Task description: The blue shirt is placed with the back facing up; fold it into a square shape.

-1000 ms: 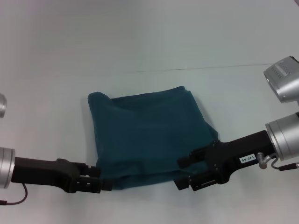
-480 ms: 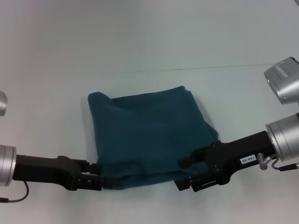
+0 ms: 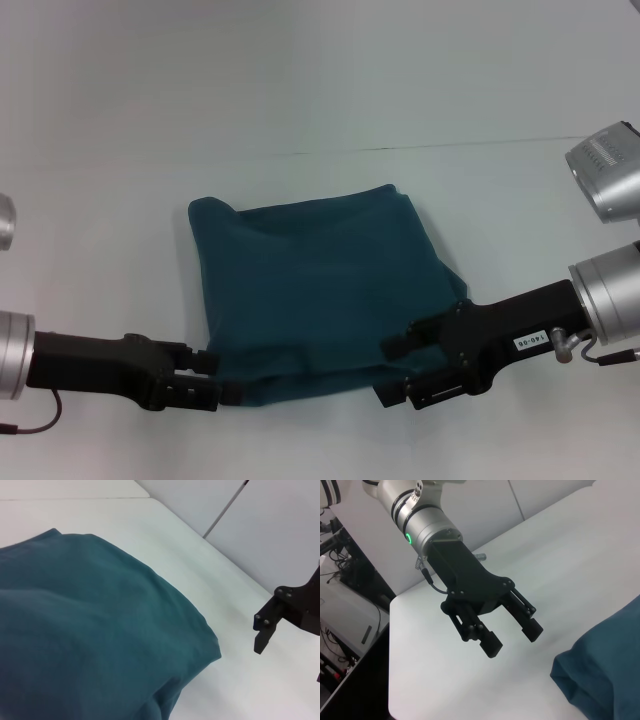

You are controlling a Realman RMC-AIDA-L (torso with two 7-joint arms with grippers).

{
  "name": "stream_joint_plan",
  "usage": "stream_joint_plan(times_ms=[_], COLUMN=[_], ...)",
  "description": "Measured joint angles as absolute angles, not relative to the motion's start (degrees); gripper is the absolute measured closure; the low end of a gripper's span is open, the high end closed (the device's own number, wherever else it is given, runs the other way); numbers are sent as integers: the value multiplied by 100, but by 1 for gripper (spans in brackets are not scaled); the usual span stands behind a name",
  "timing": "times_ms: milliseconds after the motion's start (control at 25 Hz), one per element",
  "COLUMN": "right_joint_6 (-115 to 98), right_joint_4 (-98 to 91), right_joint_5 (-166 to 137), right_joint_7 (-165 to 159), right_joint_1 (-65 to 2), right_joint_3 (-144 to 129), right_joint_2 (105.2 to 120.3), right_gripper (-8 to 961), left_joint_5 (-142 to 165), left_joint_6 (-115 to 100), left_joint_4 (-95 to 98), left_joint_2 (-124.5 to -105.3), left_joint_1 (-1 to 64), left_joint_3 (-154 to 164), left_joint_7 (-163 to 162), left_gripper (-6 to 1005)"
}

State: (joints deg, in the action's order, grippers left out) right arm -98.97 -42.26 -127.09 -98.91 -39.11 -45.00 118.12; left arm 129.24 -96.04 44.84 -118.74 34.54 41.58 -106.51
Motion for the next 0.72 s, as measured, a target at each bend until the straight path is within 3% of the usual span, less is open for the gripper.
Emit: stream_joint_plan(times_ms=[720], right_joint_6=[-9851], right_joint_4=[-4237], right_joint_5=[-12704], right_joint_7=[-9887], right_joint_1=[-3911], right_joint_3=[-4456], right_joint_2=[11805], right_gripper=[206], left_joint_5=[12761], left_joint_6=[-9588], left_joint_4=[4484], left_joint_2=[-11950], left_joint_1=[3392], left_joint_3=[4151], left_joint_7=[-10388], left_gripper=[263])
